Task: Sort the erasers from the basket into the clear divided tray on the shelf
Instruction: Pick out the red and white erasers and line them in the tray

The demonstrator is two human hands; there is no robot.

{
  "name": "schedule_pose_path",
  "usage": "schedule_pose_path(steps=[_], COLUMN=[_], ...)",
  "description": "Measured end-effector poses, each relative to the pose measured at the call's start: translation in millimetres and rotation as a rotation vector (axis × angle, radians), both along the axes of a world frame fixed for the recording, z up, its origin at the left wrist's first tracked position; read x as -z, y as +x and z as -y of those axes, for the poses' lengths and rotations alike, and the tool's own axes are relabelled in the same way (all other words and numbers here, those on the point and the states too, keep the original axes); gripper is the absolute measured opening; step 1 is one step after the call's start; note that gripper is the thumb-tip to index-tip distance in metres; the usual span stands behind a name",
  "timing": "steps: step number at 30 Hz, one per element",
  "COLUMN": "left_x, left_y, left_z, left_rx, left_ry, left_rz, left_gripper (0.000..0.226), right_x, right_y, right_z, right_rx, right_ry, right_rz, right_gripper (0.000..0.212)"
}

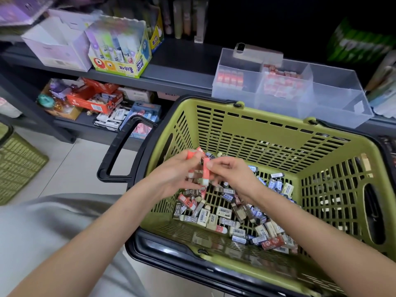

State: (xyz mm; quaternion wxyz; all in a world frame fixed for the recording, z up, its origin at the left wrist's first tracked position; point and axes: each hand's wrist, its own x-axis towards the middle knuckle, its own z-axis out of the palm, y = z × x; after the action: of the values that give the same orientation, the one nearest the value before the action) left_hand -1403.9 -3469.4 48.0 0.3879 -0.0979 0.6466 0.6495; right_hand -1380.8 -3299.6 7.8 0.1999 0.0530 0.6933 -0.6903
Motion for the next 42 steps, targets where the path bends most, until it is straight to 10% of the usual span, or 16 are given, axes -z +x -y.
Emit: schedule_pose_path(steps=[7,15,23,32,42], left_x=[-1,-47,-60,-61,-67], left_y=[-1,-14,-13,-10,-10], left_z=[5,32,43,39,29], left_rx=[-0.115,-0.308,-0.381,-0.371,-0.385], left_ry=[-0.056,0.068,0.124,0.161,0.173], left_rz=[-0.105,-0.463,-0.536,-0.515,-0.487], left_gripper=[0.019,0.019,0.015,0.016,0.017], right_x=[-12,76,93,96,102], right_y=[0,11,-2,-8,-7], right_z=[5,28,54,55,60], right_rx=[0.057,-0.110,0.272,0.309,0.403], right_ry=[-0.370,0.724,0.254,-0.003,0.077], right_rz=[0.149,0.320,0.515,0.610,0.625], right_gripper=[0.028,0.036,0.051,0.015,0.018])
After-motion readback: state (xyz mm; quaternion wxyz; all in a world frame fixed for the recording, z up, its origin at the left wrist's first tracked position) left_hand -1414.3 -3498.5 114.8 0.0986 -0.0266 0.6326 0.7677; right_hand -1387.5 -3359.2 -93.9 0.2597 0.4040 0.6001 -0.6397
